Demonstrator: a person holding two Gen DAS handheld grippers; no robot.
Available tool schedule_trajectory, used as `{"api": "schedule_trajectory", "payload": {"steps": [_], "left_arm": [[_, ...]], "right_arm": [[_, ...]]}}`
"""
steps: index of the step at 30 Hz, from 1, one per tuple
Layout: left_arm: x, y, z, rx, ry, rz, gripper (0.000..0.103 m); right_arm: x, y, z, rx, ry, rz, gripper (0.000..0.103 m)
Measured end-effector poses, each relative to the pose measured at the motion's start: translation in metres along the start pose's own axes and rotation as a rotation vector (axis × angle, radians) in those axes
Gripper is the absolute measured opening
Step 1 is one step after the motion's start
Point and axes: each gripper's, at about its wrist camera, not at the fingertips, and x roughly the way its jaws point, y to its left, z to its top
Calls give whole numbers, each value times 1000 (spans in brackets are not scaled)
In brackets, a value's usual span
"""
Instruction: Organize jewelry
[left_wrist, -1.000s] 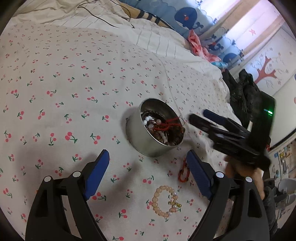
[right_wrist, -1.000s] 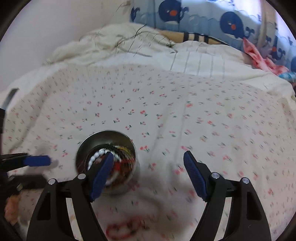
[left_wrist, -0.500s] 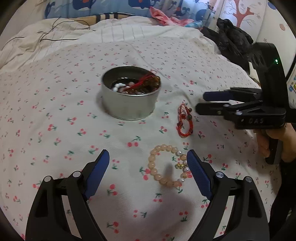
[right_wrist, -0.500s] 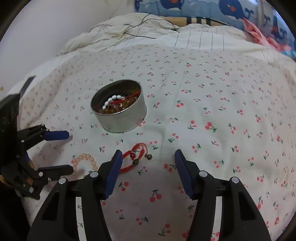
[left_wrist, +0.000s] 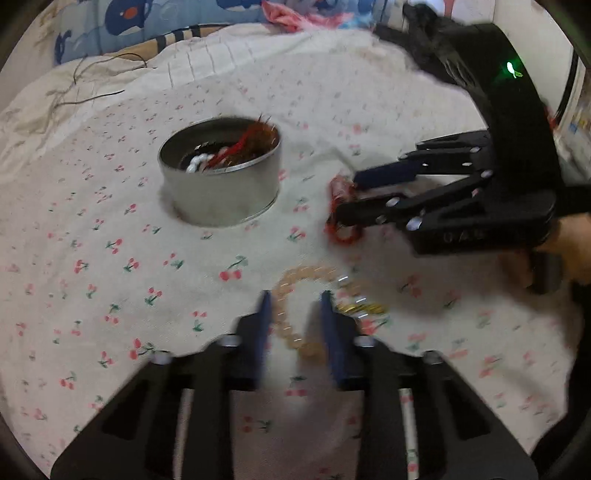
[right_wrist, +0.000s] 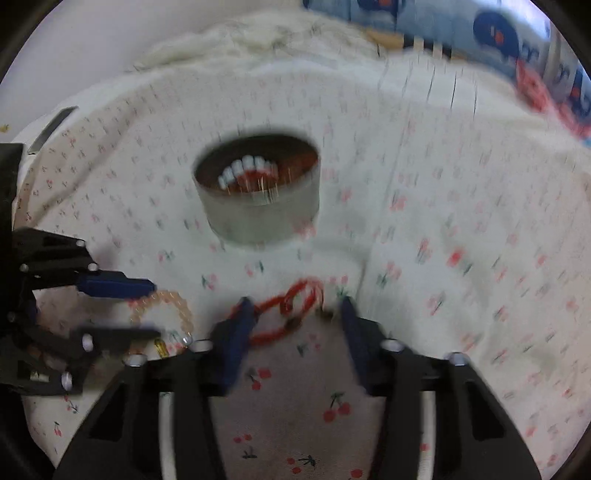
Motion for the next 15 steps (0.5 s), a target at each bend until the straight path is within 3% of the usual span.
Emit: {"api": "schedule_trajectory", "payload": {"steps": [1, 3, 5, 10, 15], "left_arm": [[0, 1, 0, 6, 9, 21, 8], [-3, 5, 1, -10, 11, 26, 7], [-8, 14, 1, -39, 0, 37, 7], [-33, 35, 8, -130, -89, -64, 7], [-45, 42, 13, -167, -135, -102, 7]], "right_arm": [[2, -1, -1, 4, 5, -4, 18], [-1, -1, 1, 0, 4, -8, 8], [-6, -1, 2, 9, -11, 7, 8], [-20, -10, 3, 79, -60, 81, 8], [-37, -25, 9, 179, -126, 178, 8]]}}
